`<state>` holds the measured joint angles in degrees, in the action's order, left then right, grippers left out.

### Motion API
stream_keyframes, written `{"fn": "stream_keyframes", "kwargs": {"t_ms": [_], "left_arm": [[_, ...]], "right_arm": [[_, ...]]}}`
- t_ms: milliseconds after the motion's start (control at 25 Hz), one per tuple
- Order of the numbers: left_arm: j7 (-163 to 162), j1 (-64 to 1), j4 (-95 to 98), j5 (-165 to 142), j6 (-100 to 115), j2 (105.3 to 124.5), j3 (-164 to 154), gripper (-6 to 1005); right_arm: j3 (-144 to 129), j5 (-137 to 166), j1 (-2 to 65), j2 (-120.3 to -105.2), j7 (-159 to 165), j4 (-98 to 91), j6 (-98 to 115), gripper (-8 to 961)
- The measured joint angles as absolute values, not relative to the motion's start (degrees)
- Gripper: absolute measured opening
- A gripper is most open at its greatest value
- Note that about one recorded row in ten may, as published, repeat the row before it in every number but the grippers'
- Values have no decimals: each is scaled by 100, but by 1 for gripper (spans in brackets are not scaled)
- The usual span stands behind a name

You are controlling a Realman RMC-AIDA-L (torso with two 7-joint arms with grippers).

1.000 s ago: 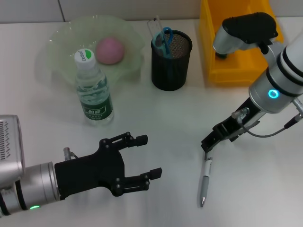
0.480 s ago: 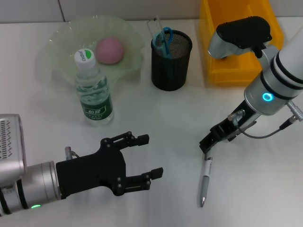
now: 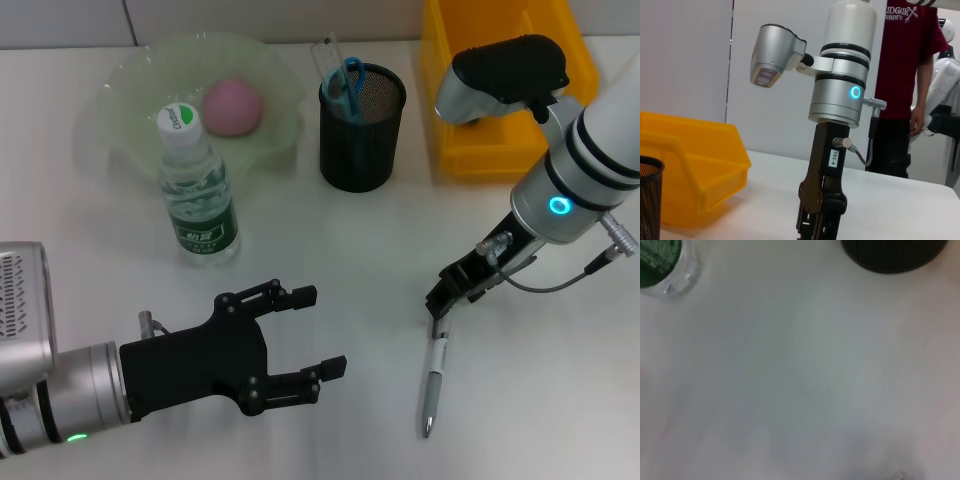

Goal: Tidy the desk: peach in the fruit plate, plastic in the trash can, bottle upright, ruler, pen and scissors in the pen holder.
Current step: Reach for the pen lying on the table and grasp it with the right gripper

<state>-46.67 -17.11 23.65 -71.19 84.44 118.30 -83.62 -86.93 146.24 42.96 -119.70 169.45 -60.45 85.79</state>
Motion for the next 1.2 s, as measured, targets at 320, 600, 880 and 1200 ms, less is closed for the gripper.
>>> {"fn": "stream_keyframes", "kwargs": {"t_ms": [320,600,880,1200], "left_arm": [[-4667,-1718,2358,-7119,8434,11830,-8370,807],[-4667,-1716,2355,-7119,8432,11830,-8376,807],[-4667,-1714,2339,-7119,8417,11830,-8364,807],[-4667,-1694,2338,-7119,8416,11830,-8351,807]], "right_arm": [[-8692,14624,4368,-11974,16945,-5932,8544,522],[-8692,14616,4383,-11978,16943,-5917,8497,523],[-8699,14615,4526,-11980,16937,-5636,8418,523],[-8817,14615,4576,-11980,16931,-5607,8406,524]]}}
